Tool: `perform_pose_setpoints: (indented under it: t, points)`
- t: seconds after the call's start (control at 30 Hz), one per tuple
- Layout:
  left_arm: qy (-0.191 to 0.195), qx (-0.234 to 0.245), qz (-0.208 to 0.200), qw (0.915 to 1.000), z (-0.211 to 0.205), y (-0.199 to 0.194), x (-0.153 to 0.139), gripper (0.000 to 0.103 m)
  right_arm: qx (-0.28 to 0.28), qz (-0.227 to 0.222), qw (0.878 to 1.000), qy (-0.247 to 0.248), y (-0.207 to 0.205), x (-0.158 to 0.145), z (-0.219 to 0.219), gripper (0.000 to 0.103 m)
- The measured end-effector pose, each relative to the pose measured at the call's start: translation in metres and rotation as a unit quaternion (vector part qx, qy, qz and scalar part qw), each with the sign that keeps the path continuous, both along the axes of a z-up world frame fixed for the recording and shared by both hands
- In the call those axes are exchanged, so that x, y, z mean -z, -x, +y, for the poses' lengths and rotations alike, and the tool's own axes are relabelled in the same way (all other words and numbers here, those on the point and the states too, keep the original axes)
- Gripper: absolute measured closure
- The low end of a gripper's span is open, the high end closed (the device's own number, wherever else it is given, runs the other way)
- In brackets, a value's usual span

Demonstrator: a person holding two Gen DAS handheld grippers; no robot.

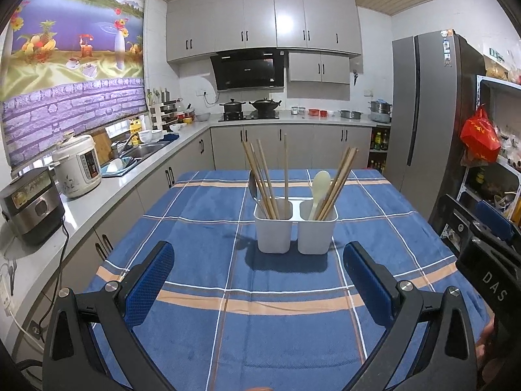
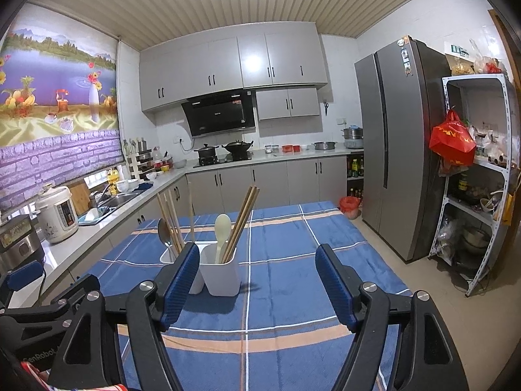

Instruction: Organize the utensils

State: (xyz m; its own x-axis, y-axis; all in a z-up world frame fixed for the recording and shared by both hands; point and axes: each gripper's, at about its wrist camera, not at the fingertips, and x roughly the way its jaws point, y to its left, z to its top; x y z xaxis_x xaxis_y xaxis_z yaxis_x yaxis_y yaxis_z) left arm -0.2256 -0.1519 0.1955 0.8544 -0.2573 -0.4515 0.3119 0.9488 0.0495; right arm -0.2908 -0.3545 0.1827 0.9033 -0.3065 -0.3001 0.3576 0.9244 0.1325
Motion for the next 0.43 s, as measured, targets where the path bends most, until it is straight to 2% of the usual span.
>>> perform_pose_setpoints:
  t: [0.1,0.27,0.43]
  points:
    - [0.001,0.003,0.012,0.9999,0.001,-0.002,0.002,0.000,-0.004,0.006,1.000,0.000,-0.004,0.002,-0.003,0.025]
    - [0.000,0.003,0.060,0.9982,-0.002,-0.014,0.012,0.000,-0.009,0.020,1.000,0.002,-0.009,0.005,-0.007,0.025]
    - [-0.012,-0.002,0.086,0.9962,-0.010,-0.023,0.024,0.000,-0.005,0.042,0.999,-0.013,-0.016,0.014,-0.017,0.025]
